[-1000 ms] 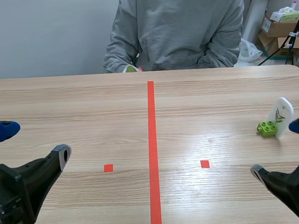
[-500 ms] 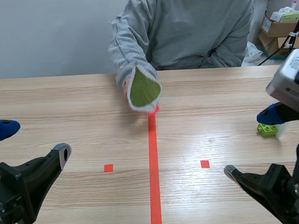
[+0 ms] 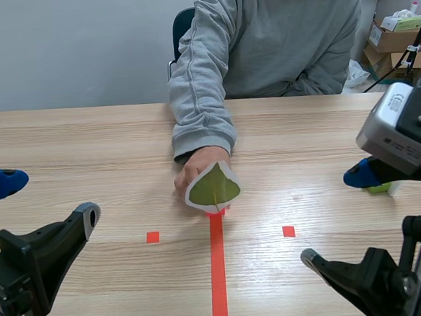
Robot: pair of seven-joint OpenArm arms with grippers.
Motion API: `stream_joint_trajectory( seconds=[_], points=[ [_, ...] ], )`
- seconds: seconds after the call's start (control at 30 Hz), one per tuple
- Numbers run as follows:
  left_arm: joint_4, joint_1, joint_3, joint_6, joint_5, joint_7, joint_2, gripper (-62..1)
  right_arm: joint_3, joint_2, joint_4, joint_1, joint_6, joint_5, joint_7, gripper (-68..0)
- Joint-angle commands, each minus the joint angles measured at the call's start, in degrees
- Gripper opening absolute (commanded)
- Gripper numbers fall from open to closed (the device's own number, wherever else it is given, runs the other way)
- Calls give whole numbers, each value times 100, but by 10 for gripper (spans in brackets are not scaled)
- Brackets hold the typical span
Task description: Do the leaf sorting experiment
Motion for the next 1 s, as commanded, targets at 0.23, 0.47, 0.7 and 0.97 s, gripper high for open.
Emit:
stream_joint_trajectory(
  seconds=[0.23, 0.47, 0.7, 0.97],
  points=[
    [114, 13, -31, -15, -50, -76, 0, 14, 68, 52, -11, 55, -17, 103, 175, -35],
    [114, 15, -31, -15, -50, -46, 15, 14, 68, 35, -11, 55, -17, 103, 280, -35],
    [114, 15, -31, -15, -50, -33, 15, 14, 68, 35, -11, 55, -17, 101, 280, -35],
    [114, 15, -31, -15, -50, -35, 15, 14, 68, 35, -11, 55, -17, 101, 282, -35]
  ],
)
